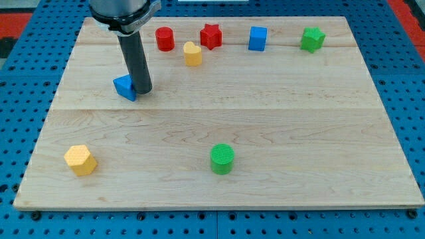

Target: Move the blue triangle to the center left of the board

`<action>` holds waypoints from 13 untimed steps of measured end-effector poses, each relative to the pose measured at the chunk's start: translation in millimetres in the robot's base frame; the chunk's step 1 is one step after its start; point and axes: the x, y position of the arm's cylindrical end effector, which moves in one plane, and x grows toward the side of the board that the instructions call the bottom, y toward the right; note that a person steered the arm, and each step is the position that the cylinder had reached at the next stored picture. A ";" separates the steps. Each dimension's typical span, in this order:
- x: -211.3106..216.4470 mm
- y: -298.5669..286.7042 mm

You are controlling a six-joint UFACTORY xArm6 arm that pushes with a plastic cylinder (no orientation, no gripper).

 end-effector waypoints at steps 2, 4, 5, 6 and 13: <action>-3.2 -11.0; -7.5 -43.7; -7.5 -44.4; -7.5 -46.9; -59.1 26.8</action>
